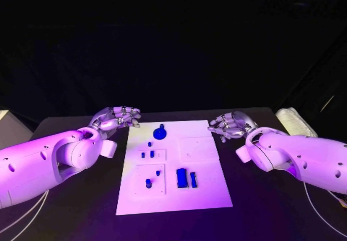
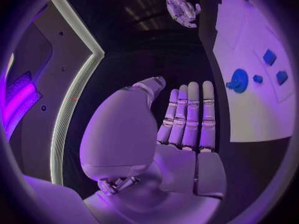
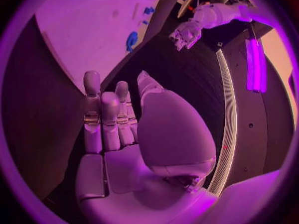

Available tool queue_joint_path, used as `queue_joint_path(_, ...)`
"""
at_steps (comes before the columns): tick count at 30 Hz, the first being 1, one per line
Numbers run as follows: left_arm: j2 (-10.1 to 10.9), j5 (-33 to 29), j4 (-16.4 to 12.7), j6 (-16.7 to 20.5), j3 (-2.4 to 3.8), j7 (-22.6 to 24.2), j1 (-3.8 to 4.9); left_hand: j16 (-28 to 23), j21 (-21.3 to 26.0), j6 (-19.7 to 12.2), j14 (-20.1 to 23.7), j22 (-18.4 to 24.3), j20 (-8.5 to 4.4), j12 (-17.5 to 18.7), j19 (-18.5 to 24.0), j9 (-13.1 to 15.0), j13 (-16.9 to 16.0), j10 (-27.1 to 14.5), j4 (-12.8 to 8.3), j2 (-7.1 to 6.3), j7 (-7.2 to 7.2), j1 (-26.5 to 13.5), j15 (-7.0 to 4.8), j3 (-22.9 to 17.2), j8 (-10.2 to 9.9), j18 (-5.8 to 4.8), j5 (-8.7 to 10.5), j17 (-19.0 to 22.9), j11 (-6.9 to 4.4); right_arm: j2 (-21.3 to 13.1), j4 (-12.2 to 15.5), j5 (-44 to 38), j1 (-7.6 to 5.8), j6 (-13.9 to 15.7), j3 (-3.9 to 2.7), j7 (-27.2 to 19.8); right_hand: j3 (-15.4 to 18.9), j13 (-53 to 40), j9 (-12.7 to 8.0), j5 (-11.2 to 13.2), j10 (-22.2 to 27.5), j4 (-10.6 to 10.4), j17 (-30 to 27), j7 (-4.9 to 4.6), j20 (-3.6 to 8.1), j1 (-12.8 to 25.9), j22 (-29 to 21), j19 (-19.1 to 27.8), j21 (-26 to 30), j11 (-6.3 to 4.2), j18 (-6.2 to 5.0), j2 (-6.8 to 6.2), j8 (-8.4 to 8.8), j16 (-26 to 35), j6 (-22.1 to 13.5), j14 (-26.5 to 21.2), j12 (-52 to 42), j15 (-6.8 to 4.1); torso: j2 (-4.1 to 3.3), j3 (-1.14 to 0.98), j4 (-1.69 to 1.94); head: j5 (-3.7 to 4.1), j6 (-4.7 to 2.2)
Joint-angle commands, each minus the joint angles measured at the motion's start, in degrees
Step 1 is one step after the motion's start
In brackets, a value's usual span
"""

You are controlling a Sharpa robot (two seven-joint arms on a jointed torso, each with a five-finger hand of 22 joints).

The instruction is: Assemble the parts on the task board

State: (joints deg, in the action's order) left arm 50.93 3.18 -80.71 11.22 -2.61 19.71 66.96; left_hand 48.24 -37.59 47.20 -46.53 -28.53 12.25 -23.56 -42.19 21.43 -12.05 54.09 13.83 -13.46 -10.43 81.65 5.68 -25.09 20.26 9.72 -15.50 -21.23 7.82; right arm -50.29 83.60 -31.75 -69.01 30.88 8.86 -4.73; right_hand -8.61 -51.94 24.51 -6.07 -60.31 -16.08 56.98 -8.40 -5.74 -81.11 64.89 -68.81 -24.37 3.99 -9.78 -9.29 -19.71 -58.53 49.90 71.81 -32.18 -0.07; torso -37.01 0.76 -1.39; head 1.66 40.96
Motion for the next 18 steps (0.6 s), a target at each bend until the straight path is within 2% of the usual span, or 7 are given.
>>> queue_joint_path(1, -2.0, -5.0, 3.7, 4.1, 0.07, 6.4, -0.27, -8.1, 6.5, -0.1, -0.5, 4.3, 1.5, 3.7, 0.7, -1.0, 2.9, 1.2, 1.1, -0.28, 0.53, 1.7, 0.76, 0.2, -1.5, 0.77, 0.38, 3.0, 1.06, 1.9, -4.8, 13.5, -0.21, -4.1, -0.26, -10.8, -1.7, 7.1, -1.1, -0.2, 2.9, -0.2, -8.6, -0.48, -1.12, -1.8, -5.5, 3.3, 7.8, 0.83, -0.51, 0.3, 0.74, 11.8, -1.3, -7.7, 6.0, 1.09, 1.13, 0.01, 0.27, -0.11, -1.56)
queue_joint_path(9, -7.1, -6.2, 11.9, 3.4, 0.11, 8.4, -0.86, -25.0, 19.9, 2.2, -0.9, 13.6, 3.64, 12.9, 0.0, -3.7, 8.1, 5.2, 2.3, 0.99, 1.63, 3.0, 2.67, 1.2, -5.2, 0.67, 0.17, 5.8, 1.79, 5.6, -11.9, 17.1, -0.42, -8.2, -0.63, -13.9, -9.0, 26.0, -4.1, -0.1, 0.4, -0.1, -17.4, -1.84, -3.68, -1.9, -17.5, 7.1, 17.9, 2.6, -0.58, -1.62, 2.59, 25.4, -0.4, -14.1, 16.2, 3.53, 1.84, -0.4, 0.5, -0.72, -3.04)
queue_joint_path(10, -6.8, -4.0, 11.2, 2.7, 0.04, 5.0, -0.82, -48.2, 37.6, -47.2, 46.5, 28.5, -12.25, 23.6, 42.2, -21.4, 12.0, -12.8, -13.8, 13.46, 10.43, -22.6, -5.68, 25.1, -20.3, -9.72, 15.5, 21.2, -7.82, 5.3, -11.5, 12.7, -0.42, -3.9, -0.61, -9.3, 8.6, 51.9, -24.5, 6.1, 18.5, 16.1, -57.0, 8.4, 5.74, 23.1, -64.9, 25.4, 24.4, -3.99, 9.78, 9.29, 19.71, 58.5, -49.9, -31.2, 32.2, 0.07, 1.48, -0.18, 0.42, -0.47, -2.65)
queue_joint_path(11, -6.8, -4.0, 11.2, 2.8, 0.04, 5.0, -0.83, -48.2, 37.6, -47.2, 46.5, 28.5, -12.25, 23.6, 42.2, -21.4, 12.0, -13.0, -13.8, 13.46, 10.43, -22.9, -5.68, 25.1, -20.3, -9.72, 15.5, 21.2, -7.82, 5.3, -11.4, 12.8, -0.39, -3.9, -0.63, -9.4, 8.6, 51.9, -24.5, 6.1, 18.3, 16.1, -57.0, 8.4, 5.74, 23.3, -64.9, 26.2, 24.4, -3.99, 9.78, 9.29, 19.71, 58.5, -49.9, -31.5, 32.2, 0.07, 1.51, -0.18, 0.42, -0.48, -2.68)
queue_joint_path(12, -6.8, -4.0, 11.1, 3.0, 0.06, 5.0, -0.87, -48.2, 37.6, -47.2, 46.5, 28.5, -12.25, 23.6, 42.2, -21.4, 12.0, -54.1, -13.8, 13.46, 10.43, -24.3, -5.68, 25.1, -20.3, -9.72, 15.5, 21.2, -7.82, 5.3, -11.3, 13.0, -0.3, -3.7, -0.71, -9.5, 8.6, 51.9, -24.5, 6.1, 19.3, 16.1, -57.0, 8.4, 5.74, 24.8, -64.9, 27.5, 24.4, -3.99, 9.78, 9.29, 19.71, 58.5, -49.9, -71.8, 32.2, 0.07, 1.6, -0.19, 0.44, -0.5, -2.76)
queue_joint_path(13, -6.7, -4.0, 10.9, 3.3, 0.08, 5.0, -0.93, -48.2, 37.6, -47.2, 46.5, 28.5, -12.25, 23.6, 42.2, -21.4, 12.0, -54.1, -13.8, 13.46, 10.43, -26.3, -5.68, 25.1, -20.3, -9.72, 15.5, 21.2, -7.82, 5.3, -11.0, 13.3, -0.16, -3.5, -0.84, -9.8, 8.6, 51.9, -24.5, 6.1, 60.3, 16.1, -57.0, 8.4, 5.74, 26.8, -64.9, 68.8, 24.4, -3.99, 9.78, 9.29, 19.71, 58.5, -49.9, -71.8, 32.2, 0.07, 1.74, -0.21, 0.48, -0.54, -2.89)
queue_joint_path(18, -6.7, -3.9, 8.6, 6.6, 0.36, 5.6, -1.58, -48.2, 37.6, -47.2, 46.5, 28.5, -12.25, 23.6, 42.2, -21.4, 12.0, -54.1, -13.8, 13.46, 10.43, -36.6, -5.68, 25.1, -20.3, -9.72, 15.5, 21.2, -7.82, 5.3, -7.9, 16.6, 1.45, -0.5, -2.27, -12.5, 8.6, 51.9, -24.5, 6.1, 60.3, 16.1, -57.0, 8.4, 5.74, 36.9, -64.9, 68.8, 24.4, -3.99, 9.78, 9.29, 19.71, 58.5, -49.9, -71.8, 32.2, 0.07, 3.4, -0.43, 0.85, -1.0, -4.39)
